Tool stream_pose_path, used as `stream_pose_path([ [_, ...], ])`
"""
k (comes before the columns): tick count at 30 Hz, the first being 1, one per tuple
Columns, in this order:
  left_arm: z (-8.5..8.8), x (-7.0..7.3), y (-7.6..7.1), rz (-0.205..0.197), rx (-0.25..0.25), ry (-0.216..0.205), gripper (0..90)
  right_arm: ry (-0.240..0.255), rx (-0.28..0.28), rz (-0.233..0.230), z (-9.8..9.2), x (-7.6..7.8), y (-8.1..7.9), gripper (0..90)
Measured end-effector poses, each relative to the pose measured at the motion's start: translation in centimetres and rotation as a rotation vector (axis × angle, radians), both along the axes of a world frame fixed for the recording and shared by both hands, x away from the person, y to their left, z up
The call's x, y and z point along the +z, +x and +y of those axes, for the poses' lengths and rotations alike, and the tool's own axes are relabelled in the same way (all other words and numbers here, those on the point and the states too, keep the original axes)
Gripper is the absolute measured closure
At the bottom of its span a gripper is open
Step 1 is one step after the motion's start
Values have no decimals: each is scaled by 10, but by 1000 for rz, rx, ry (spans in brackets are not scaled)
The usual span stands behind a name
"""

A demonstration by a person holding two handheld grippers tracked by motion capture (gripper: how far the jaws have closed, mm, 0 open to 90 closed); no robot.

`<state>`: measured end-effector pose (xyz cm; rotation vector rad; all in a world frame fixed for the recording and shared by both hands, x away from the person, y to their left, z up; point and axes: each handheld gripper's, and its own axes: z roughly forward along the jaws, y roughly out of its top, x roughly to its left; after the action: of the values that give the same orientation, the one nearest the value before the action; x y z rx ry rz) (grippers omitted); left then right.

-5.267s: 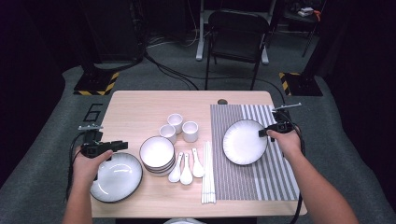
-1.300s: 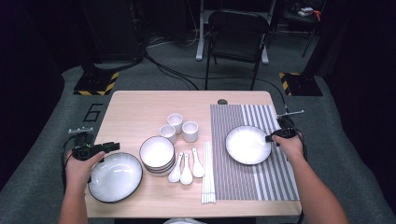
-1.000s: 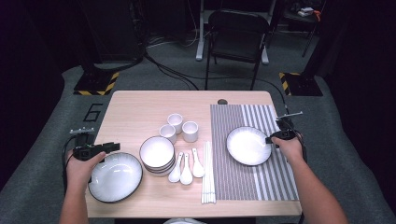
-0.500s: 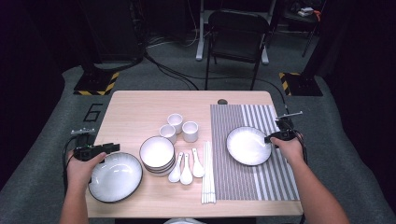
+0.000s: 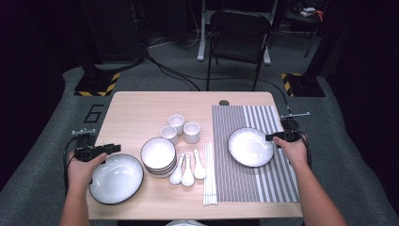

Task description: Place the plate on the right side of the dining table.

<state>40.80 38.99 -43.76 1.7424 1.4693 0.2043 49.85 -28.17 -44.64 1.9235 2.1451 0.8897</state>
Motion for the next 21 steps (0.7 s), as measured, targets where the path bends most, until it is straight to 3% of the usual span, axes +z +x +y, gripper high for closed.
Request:
stream_pose_path([
  [5,1,0,0,-3,8,1,576,-15,26,4,4,-1,-3,552],
  [14,2,-1,0,-7,17,12,546,-32,20,21,13,3,-11,538],
  [20,2,0,0,-6,15,11,546,-45,5,-4,15,5,-18,537],
  [21,2,0,0,-6,14,11,548,-50,10,-31,15,5,-20,537],
])
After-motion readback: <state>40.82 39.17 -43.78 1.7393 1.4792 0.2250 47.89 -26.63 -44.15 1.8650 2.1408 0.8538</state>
